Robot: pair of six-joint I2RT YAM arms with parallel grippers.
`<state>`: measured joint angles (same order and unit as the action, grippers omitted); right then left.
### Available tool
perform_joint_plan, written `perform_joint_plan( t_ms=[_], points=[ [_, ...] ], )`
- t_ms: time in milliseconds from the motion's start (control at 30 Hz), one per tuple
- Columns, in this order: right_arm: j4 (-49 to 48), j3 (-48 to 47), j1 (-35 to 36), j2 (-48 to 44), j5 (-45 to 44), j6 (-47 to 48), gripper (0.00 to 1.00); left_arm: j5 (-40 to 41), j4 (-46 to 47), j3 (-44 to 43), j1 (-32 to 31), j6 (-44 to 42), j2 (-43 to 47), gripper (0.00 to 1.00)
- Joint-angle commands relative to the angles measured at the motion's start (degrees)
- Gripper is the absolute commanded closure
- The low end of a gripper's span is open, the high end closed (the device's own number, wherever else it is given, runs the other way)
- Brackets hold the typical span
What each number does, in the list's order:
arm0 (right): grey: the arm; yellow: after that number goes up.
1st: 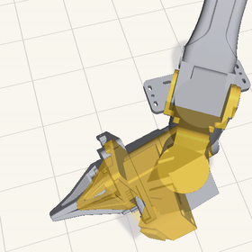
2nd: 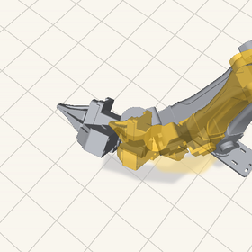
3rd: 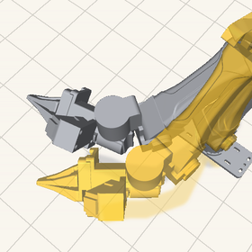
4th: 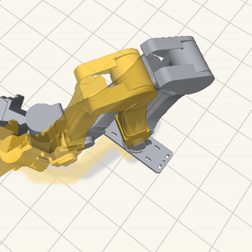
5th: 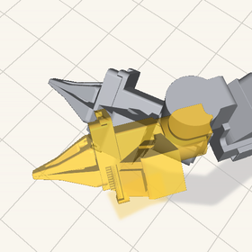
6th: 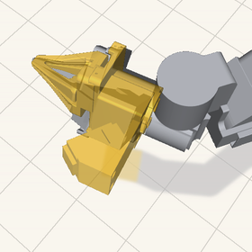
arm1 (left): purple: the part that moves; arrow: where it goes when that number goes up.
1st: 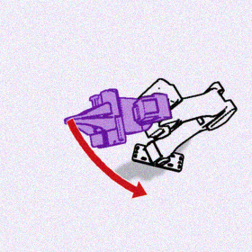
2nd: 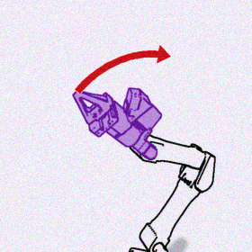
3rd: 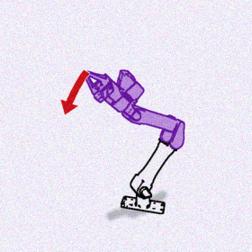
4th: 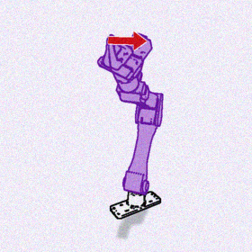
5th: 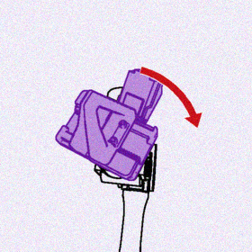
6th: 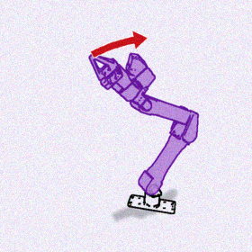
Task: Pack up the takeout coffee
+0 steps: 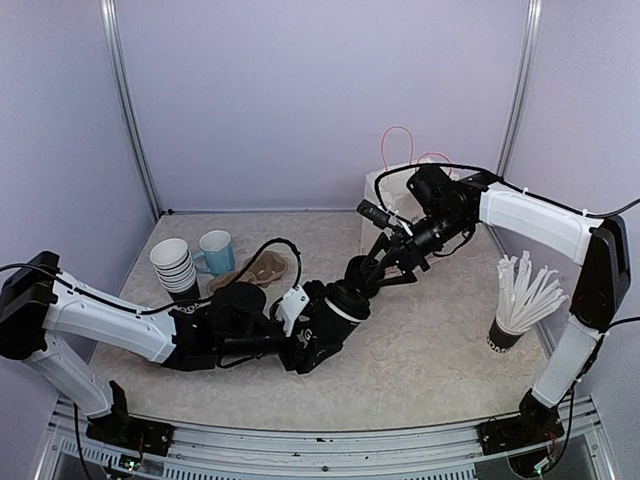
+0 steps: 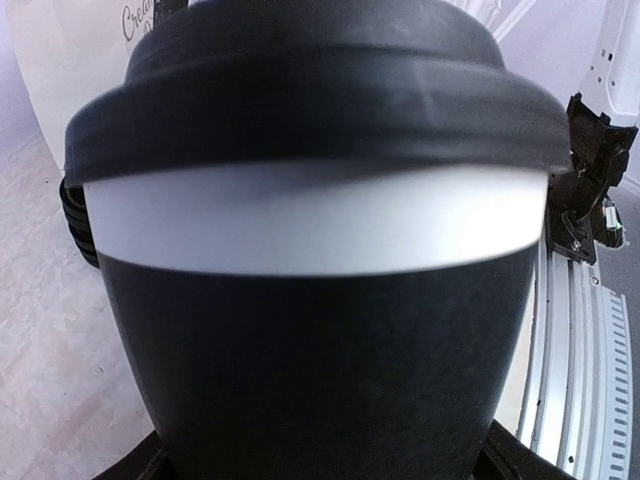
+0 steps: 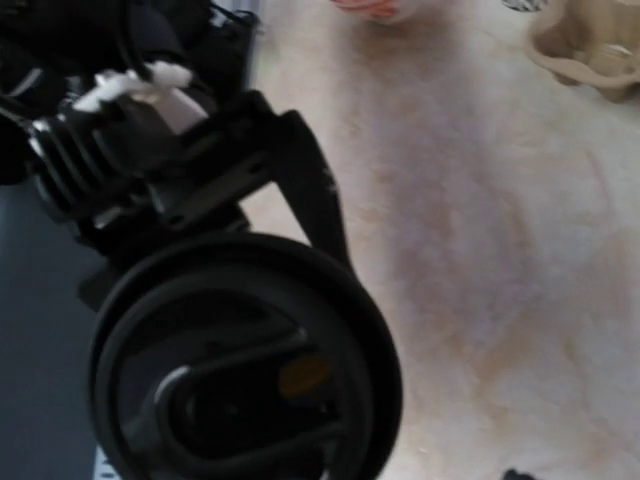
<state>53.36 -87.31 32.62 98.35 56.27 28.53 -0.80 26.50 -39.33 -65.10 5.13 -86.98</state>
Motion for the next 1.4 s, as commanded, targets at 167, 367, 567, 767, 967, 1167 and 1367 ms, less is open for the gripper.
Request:
perform_joint_plan(
  t_ms=[167,367,567,767,967,1167,1367],
  points=[
    [2.2,1.5,3.5,-1.3,3.0,1.7,0.19,0.6,1.8,-1.7,-1.7,-4.9,-1.1,0.25],
    [2.0,1.4,5.7,-1.2,-0.8,1.5,0.18,2.3,0.7,-2.7,-1.5,-4.6,-1.7,0.25],
    [1.1,1.9,7.9,-2.4,-4.9,0.9,0.18,2.4,1.0,-3.6,-1.0,-2.3,-2.3,0.25],
    [-1.0,2.3,8.6,-2.2,-8.3,-1.1,0.26,2.4,0.5,-4.9,-0.6,-1.3,-3.2,0.25],
    [1.2,2.1,9.4,-2.1,-5.9,0.8,0.18,3.2,0.3,-5.6,-0.4,-0.8,-4.1,0.25],
    [1.9,2.3,10.1,-2.2,-6.2,1.2,0.16,3.0,0.6,-5.6,0.0,-0.3,-4.4,0.25],
    [0.4,2.5,10.2,-2.0,-7.8,-0.3,0.20,2.9,1.1,-5.5,0.3,0.8,-4.6,0.25]
  ],
)
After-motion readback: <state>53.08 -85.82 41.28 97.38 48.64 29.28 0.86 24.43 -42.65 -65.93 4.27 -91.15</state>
